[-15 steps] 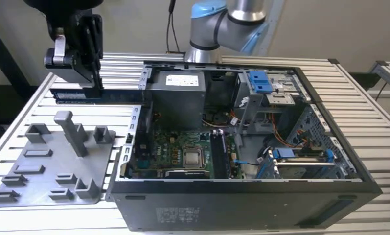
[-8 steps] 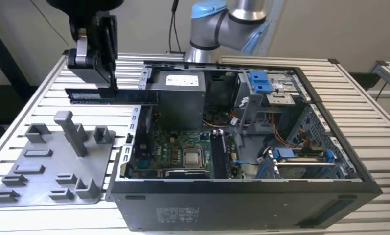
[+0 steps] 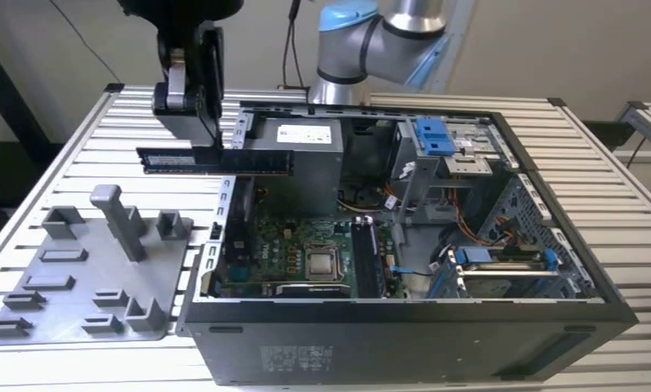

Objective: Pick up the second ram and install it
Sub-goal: 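Pick up the second ram and move it above second insertion slot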

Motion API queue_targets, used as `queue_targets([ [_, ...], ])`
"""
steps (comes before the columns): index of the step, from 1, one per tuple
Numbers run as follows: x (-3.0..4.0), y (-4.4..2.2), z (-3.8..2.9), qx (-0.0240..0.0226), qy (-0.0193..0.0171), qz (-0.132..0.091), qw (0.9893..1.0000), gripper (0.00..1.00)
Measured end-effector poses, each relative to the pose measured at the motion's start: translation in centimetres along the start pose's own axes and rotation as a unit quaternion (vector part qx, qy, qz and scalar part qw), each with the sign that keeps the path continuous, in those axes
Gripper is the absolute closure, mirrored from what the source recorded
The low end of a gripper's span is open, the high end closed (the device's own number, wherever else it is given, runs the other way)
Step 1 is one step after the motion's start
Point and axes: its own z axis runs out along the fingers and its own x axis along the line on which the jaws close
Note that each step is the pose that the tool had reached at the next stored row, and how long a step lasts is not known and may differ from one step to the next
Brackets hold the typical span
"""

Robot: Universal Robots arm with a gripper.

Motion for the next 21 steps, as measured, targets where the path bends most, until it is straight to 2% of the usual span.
queue_targets([
  [21,0.13,-4.78,-0.15,-0.0003,0.0000,0.000,1.0000,0.86],
])
